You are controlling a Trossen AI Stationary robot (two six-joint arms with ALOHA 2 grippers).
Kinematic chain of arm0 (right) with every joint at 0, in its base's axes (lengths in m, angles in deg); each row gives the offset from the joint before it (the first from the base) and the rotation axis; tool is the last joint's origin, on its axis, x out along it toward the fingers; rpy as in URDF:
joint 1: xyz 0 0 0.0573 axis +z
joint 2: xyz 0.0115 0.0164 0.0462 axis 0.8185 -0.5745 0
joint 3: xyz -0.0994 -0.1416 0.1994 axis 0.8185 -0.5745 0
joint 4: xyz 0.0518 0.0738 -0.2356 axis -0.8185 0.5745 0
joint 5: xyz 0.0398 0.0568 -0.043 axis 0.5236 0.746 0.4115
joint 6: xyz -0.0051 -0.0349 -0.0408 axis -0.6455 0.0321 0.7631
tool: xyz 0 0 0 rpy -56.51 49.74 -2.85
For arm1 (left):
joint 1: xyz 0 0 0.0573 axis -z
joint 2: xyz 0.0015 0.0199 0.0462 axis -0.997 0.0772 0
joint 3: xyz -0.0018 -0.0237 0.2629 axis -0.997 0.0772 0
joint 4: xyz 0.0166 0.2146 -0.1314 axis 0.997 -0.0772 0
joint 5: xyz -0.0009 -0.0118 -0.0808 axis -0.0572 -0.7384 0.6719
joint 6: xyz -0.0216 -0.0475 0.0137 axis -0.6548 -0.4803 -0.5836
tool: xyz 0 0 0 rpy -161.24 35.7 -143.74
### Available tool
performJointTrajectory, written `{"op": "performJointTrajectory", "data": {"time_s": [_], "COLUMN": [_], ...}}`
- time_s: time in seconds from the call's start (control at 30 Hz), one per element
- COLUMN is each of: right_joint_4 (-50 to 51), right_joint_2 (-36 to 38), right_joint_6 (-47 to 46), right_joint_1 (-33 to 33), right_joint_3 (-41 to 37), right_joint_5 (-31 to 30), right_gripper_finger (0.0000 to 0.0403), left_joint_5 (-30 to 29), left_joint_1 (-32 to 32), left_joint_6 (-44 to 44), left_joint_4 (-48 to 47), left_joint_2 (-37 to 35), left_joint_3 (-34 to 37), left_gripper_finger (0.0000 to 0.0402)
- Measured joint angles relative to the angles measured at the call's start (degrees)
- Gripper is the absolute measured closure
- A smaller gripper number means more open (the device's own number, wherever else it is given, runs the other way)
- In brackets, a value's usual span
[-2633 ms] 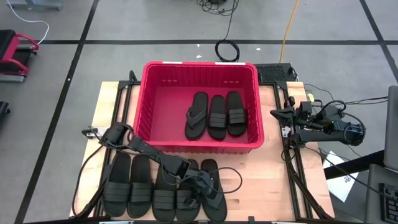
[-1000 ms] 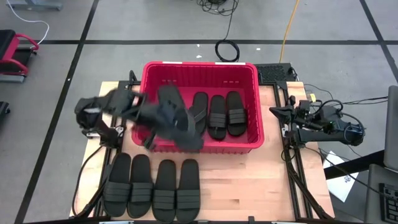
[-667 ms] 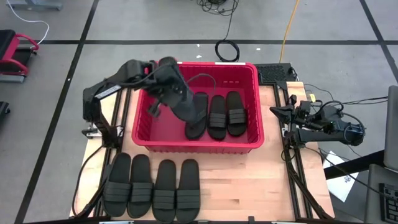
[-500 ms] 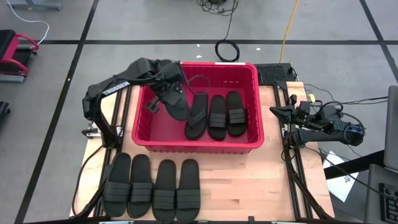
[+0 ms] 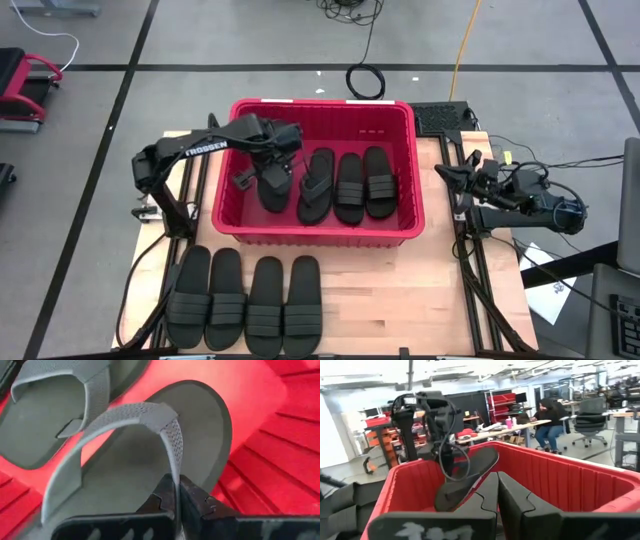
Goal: Pick and place slides into bin
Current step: Put the flip flop into the bin
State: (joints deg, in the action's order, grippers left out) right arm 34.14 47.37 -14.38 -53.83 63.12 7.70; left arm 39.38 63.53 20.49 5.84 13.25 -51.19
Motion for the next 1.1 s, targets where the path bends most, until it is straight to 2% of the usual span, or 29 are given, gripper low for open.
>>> {"op": "performJointTrajectory", "data": {"time_s": [0.17, 0.43, 0.57, 0.8, 1.1], "right_joint_4": [0.0, 0.0, 0.0, 0.0, -0.5], "right_joint_2": [0.0, 0.0, 0.0, 0.0, 0.0], "right_joint_6": [-0.2, -0.4, -0.4, -2.9, -3.4], "right_joint_1": [0.0, 0.0, 0.0, 0.0, 0.0], "right_joint_3": [0.0, 0.0, 0.0, 0.0, 0.0], "right_joint_5": [-0.9, -7.7, -8.0, -8.0, -8.0], "right_gripper_finger": [0.0403, 0.0403, 0.0403, 0.0403, 0.0403], "left_joint_5": [4.0, 8.0, 10.4, 12.7, 15.7], "left_joint_1": [-0.9, -1.6, -2.4, -2.7, -3.8], "left_joint_6": [3.2, 8.1, 8.5, 8.5, 1.3], "left_joint_4": [5.9, 12.9, 18.3, 24.3, 26.9], "left_joint_2": [0.0, 0.0, 0.0, 2.1, 4.8], "left_joint_3": [5.4, 13.5, 16.6, 18.2, 18.2], "left_gripper_finger": [0.0401, 0.0401, 0.0401, 0.0401, 0.0401]}}
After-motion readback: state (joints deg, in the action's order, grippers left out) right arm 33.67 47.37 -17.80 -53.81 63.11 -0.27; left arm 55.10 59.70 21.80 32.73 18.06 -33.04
